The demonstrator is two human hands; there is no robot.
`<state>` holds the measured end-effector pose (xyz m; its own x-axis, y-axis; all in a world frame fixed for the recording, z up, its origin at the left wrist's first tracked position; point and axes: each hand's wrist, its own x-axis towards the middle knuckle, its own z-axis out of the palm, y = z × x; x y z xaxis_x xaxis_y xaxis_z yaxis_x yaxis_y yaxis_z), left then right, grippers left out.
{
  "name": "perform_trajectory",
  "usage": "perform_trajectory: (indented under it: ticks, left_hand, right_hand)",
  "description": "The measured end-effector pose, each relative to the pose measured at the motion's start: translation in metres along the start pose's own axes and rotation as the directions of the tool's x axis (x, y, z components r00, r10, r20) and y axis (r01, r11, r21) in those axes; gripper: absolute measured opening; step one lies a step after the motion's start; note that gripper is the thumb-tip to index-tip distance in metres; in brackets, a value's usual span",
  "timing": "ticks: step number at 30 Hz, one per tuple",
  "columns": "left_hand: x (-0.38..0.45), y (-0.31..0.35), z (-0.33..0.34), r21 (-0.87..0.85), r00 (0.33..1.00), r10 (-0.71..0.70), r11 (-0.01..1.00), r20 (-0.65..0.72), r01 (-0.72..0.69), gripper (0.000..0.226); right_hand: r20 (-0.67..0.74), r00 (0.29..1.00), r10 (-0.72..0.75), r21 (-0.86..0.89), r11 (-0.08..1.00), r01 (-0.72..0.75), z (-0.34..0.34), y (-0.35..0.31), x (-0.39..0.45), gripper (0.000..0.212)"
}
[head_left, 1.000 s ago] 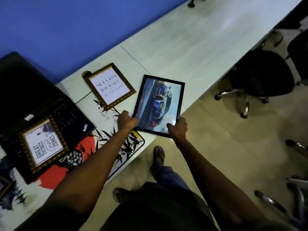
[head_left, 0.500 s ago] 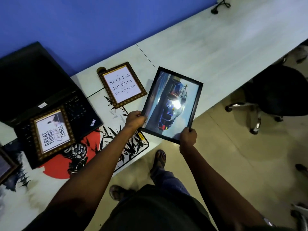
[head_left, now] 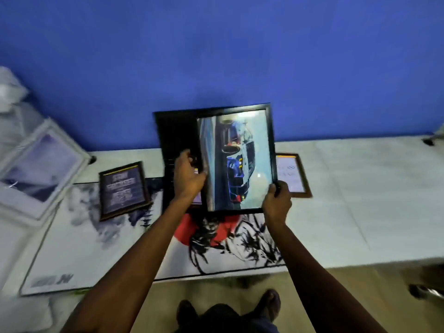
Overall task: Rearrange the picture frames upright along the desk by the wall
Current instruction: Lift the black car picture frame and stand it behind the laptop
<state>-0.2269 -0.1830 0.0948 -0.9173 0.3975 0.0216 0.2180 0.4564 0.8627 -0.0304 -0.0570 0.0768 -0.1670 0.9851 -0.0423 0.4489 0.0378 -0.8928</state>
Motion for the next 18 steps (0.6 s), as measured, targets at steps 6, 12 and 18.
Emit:
perform_trajectory:
  ticks: [6, 12, 18]
  left_hand:
    - [0.023, -0.05, -0.167, 0.001, 0.918, -0.121, 0.991, -0.378, 0.131, 0.073]
    - [0.004, -0.114, -0.226, -0.155, 0.845, -0.414, 0.91, -0.338, 0.384, 0.05]
    - [0.065, -0.122, -0.257, -0.177, 0.863, -0.334, 0.941, -0.379, 0.287, 0.057]
  right_hand:
    - [0.195, 0.922, -0.336, -0.035, 0.937, 0.348, 0.112, -0.084, -0.068, 0.017]
    - [0.26, 0.79, -0.555, -0.033, 0.813, 0.582, 0.192, -0.164, -0.093, 0.027]
    - [0.314, 0.565, -0.763, -0.068, 0.576, 0.815, 0.261, -0.251, -0.072, 0.025]
